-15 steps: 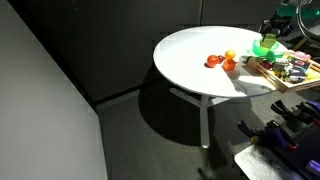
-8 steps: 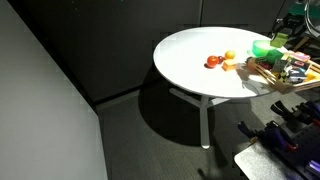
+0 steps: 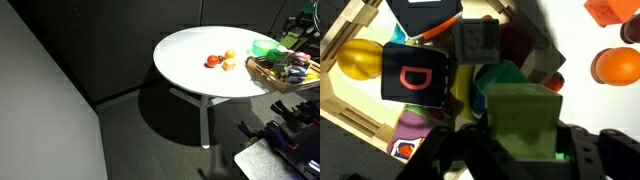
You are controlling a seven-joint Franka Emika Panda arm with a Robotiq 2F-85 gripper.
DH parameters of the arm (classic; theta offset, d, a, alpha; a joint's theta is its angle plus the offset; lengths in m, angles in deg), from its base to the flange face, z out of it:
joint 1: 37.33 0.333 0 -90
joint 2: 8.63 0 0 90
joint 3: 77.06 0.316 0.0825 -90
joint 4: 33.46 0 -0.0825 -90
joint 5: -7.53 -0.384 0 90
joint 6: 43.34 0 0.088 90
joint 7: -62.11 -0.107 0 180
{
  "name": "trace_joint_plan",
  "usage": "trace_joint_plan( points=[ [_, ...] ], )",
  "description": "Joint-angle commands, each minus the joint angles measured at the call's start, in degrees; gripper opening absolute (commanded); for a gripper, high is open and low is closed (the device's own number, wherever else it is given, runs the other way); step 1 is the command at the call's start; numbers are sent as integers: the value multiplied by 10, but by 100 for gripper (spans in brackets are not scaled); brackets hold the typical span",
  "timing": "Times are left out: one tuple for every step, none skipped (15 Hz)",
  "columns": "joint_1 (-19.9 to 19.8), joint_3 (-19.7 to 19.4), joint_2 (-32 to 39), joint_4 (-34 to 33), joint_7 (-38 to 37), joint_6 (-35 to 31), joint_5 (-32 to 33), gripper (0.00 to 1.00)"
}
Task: Move the yellow cube to the tray
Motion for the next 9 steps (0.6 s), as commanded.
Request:
trace_joint_plan(
  points=[
    [-18,-4,11,-8,28,3,-27,25],
    [-24,-5,16,-11,31,5,-31,25],
    [-27,-6,18,-12,33,6,-32,25],
    [-31,-7,20,-12,36,6,-36,25],
    [-34,-9,23,-13,36,6,-36,25],
    [-37,-11,25,-14,35,6,-34,25],
    [-38,-13,28,-14,35,6,-31,25],
    [-39,-16,30,-14,31,5,-25,25],
    [-37,-20,32,-14,27,4,-18,25]
  ],
)
